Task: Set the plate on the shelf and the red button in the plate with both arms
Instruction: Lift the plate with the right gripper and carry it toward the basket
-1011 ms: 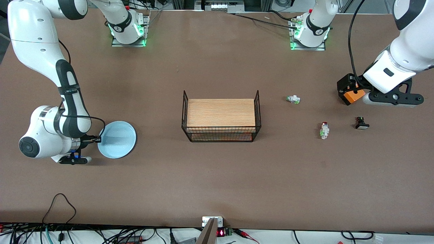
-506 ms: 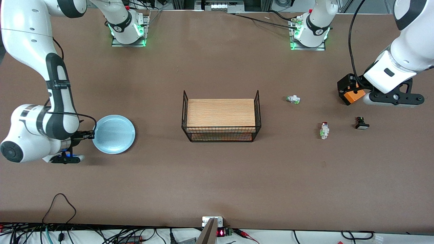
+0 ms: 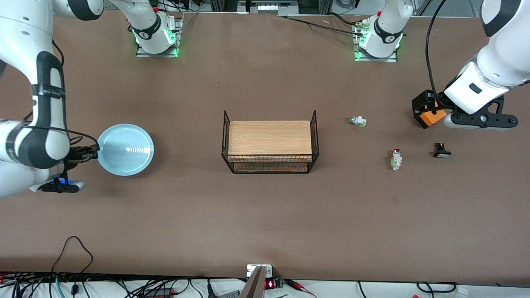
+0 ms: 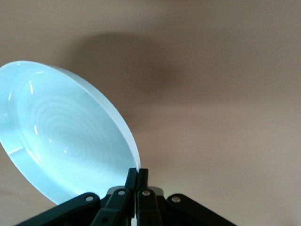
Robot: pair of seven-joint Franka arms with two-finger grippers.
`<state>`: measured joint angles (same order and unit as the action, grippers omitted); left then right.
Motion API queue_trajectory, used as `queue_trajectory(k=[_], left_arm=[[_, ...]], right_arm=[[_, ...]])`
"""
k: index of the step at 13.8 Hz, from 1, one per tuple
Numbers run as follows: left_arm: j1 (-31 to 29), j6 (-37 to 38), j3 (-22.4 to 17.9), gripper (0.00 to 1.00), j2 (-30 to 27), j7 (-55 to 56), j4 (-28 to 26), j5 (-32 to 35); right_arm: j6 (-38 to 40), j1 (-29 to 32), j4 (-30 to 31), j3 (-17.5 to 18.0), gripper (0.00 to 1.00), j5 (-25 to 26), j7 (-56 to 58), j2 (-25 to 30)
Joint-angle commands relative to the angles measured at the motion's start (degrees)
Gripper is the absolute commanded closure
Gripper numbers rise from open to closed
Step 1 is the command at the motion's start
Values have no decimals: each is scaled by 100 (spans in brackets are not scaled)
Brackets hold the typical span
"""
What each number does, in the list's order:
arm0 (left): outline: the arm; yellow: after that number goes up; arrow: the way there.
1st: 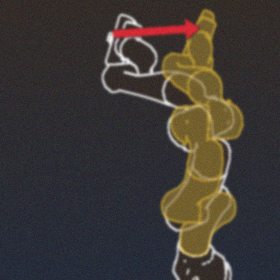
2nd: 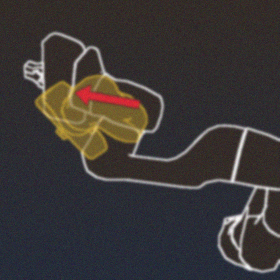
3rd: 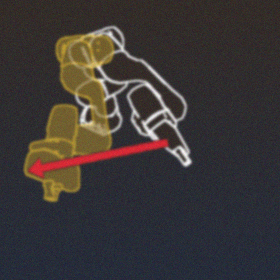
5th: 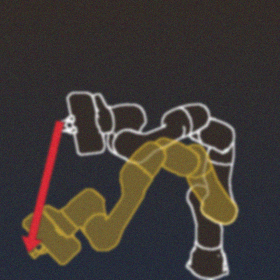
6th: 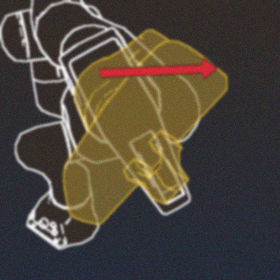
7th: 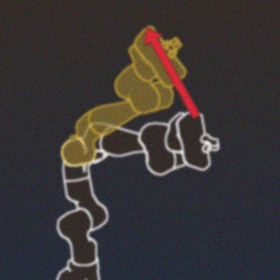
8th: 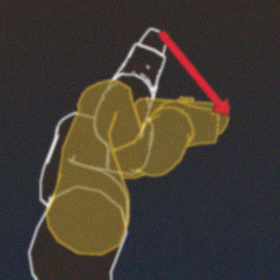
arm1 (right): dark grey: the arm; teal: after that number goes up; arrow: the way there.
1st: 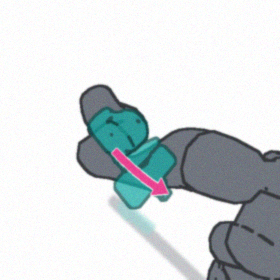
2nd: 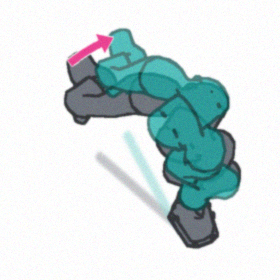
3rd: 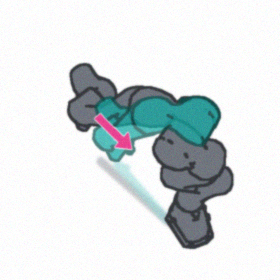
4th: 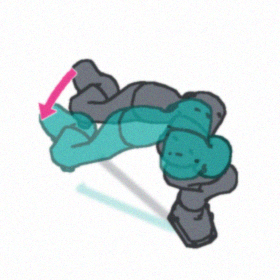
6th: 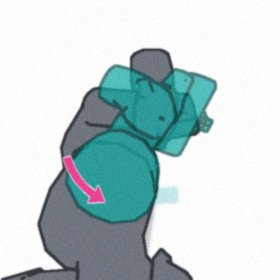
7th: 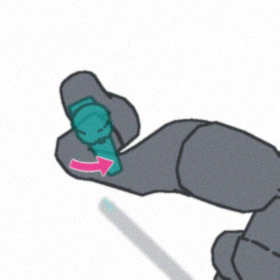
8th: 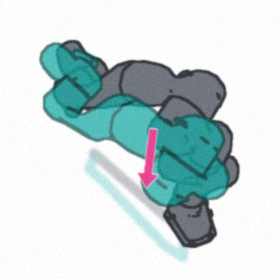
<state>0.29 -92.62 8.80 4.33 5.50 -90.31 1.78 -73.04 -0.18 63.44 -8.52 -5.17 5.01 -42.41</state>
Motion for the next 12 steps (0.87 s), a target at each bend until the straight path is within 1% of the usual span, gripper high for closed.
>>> queue_trajectory(k=[1, 4, 6, 7, 10, 12], left_arm=[[-11, 121, -10, 0, 32, -84, 136, 7], [-11, 121, -10, 0, 32, -84, 136, 7], [-11, 104, -10, 0, 32, -84, 136, 7], [-11, 103, -10, 0, 50, -84, 145, 7], [-11, 103, -10, 0, 41, -75, 136, 7], [-11, 112, -1, 0, 41, -75, 136, 7]], right_arm=[[605, -113, -183, 52, 100, -2, -358, 398], [1107, -473, -183, 61, 100, -28, -1174, 882], [1362, -667, -191, 105, 100, -98, -1772, 1084], [1424, -728, -183, 105, 100, -360, -2106, 1181], [1538, -878, -183, 105, 100, -1300, -3423, 1200], [1539, -1097, -183, 114, 100, -1627, -4136, 1226]])
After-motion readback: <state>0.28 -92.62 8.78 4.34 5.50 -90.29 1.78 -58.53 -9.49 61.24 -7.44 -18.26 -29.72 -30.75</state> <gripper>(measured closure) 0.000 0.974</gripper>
